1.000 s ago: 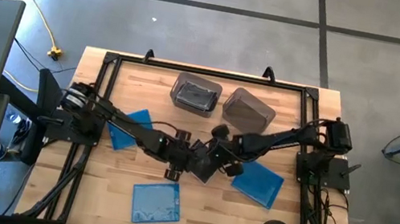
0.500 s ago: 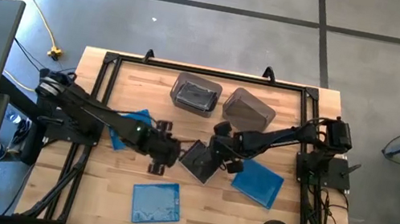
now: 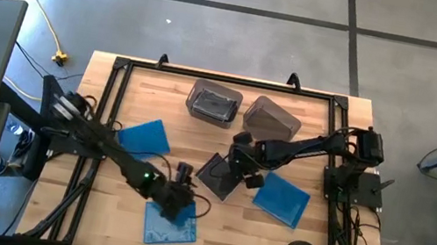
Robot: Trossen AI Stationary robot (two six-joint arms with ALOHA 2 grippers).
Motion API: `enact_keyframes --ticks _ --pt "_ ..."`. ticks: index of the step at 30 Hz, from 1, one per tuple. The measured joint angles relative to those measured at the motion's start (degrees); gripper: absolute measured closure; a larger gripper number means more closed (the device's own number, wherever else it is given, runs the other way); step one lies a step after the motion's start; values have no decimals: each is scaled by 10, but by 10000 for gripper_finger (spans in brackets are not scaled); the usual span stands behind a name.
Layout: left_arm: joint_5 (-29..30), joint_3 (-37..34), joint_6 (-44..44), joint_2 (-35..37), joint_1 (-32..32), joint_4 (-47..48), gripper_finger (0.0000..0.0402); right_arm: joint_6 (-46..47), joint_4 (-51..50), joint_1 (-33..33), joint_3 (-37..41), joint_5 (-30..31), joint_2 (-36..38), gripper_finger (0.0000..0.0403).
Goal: Pick & place jewel cases by type
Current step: Put the black CD case into the left black bin
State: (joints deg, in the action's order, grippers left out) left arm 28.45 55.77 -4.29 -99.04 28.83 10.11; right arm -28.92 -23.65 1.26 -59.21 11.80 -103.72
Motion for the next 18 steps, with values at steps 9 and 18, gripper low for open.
enact_keyframes --ticks 9,18 --pt "41 14 92 -83 -43 -74 204 8 -2 -20 0 -33 0 258" --pt "34 22 153 -105 -68 -109 204 22 -10 -52 1 -78 0 258"
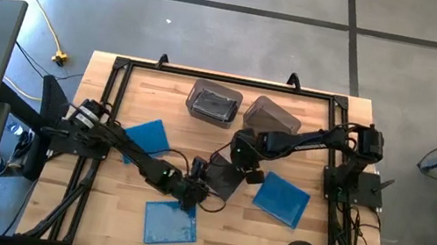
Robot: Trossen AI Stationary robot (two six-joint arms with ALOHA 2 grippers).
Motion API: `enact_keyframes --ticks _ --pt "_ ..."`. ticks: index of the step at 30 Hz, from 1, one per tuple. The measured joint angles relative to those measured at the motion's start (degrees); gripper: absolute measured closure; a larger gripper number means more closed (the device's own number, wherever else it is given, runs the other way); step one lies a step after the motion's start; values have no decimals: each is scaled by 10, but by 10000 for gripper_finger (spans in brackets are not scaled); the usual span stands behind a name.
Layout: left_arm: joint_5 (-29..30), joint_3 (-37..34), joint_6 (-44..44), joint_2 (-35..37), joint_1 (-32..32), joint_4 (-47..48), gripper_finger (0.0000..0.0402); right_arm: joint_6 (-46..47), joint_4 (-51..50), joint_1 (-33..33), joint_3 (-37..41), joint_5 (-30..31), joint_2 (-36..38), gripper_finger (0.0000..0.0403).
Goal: Pick & place jewel cases by type
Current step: Put the black CD case into the left black bin
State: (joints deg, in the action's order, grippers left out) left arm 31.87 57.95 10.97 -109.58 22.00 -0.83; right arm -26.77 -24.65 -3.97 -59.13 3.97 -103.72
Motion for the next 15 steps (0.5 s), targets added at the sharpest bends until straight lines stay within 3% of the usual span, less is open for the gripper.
enact_keyframes --ticks 4,8,15 --pt "0 3 19 0 -2 0 204 26 -1 -15 0 -83 0 258" --pt "-13 4 34 3 -2 5 204 25 -2 -19 0 -84 0 259" --pt "-31 13 136 3 -7 7 204 19 4 -23 0 -81 0 259"
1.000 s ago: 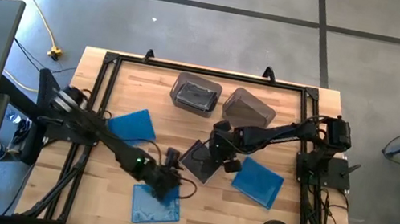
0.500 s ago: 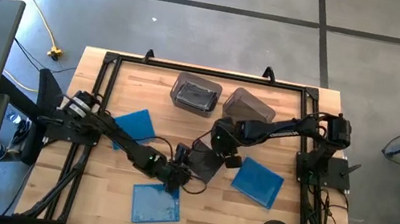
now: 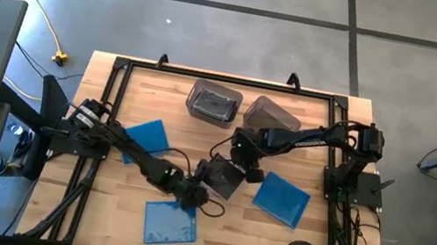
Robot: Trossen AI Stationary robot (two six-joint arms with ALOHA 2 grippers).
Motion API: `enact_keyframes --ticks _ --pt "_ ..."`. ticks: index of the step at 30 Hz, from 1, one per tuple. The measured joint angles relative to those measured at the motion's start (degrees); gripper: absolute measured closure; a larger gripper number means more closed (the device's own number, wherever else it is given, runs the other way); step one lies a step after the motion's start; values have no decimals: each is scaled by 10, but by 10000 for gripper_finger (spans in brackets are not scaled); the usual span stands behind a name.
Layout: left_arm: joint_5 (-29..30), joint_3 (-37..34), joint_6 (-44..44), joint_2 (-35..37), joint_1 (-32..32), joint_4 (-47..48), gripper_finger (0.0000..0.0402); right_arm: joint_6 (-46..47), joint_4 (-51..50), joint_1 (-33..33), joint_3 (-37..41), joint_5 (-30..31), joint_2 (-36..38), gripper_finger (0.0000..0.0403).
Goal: Pick & place jewel cases by type
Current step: Put the black CD case into the left black bin
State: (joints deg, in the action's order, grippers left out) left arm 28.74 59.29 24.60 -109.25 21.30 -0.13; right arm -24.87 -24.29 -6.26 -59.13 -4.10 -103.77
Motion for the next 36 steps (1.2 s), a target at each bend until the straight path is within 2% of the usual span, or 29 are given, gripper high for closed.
enact_keyframes --ticks 5,9,14,17,21,26,31,36 --pt "-38 0 66 0 -19 5 204 -21 -3 0 0 38 0 259" --pt "-73 1 81 2 -39 1 204 -22 2 -4 0 22 0 253" --pt "-76 1 82 2 -53 -1 204 -59 17 -5 0 20 0 228" --pt "-74 1 83 2 -52 0 204 -87 23 -5 0 15 0 208" --pt "-71 1 96 2 -52 0 204 -132 25 -5 -1 -22 -11 191" --pt "-55 1 96 1 -52 -2 204 -152 29 -2 -3 -32 -38 188" --pt "-23 1 97 1 -50 1 204 -134 34 -3 -2 -56 -38 192" --pt "4 28 96 0 -45 34 204 -127 27 -3 -2 -51 -38 198"
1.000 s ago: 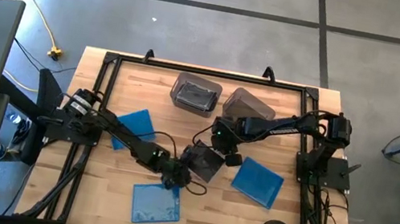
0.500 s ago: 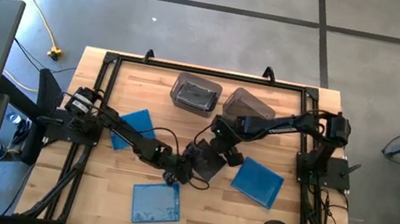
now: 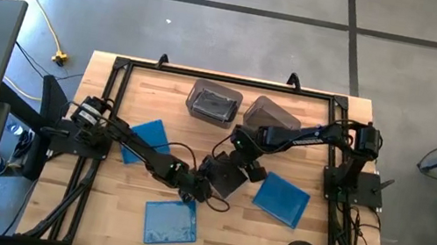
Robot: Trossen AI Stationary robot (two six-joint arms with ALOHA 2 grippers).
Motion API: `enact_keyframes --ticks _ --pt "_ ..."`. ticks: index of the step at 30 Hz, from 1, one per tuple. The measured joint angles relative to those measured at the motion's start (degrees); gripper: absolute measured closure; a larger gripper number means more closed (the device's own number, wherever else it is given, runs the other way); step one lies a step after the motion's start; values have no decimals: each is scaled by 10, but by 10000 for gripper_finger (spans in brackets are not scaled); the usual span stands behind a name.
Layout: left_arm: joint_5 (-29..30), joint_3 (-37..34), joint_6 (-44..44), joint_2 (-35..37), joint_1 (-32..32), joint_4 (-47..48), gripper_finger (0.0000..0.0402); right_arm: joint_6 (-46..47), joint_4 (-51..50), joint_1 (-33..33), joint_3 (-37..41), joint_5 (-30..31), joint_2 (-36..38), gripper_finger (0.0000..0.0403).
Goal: Pick & place jewel cases by type
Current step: Put the black CD case into the left black bin
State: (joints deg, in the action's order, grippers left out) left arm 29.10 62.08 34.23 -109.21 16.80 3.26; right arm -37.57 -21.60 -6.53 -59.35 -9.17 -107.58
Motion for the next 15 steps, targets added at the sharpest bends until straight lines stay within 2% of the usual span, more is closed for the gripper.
enact_keyframes --ticks 6,12,15 --pt "13 42 -6 4 16 27 204 23 0 1 0 -4 -1 199" --pt "70 81 3 4 26 80 204 38 1 2 1 -19 -1 199" --pt "77 99 4 5 25 119 204 23 5 11 2 -16 -1 199"
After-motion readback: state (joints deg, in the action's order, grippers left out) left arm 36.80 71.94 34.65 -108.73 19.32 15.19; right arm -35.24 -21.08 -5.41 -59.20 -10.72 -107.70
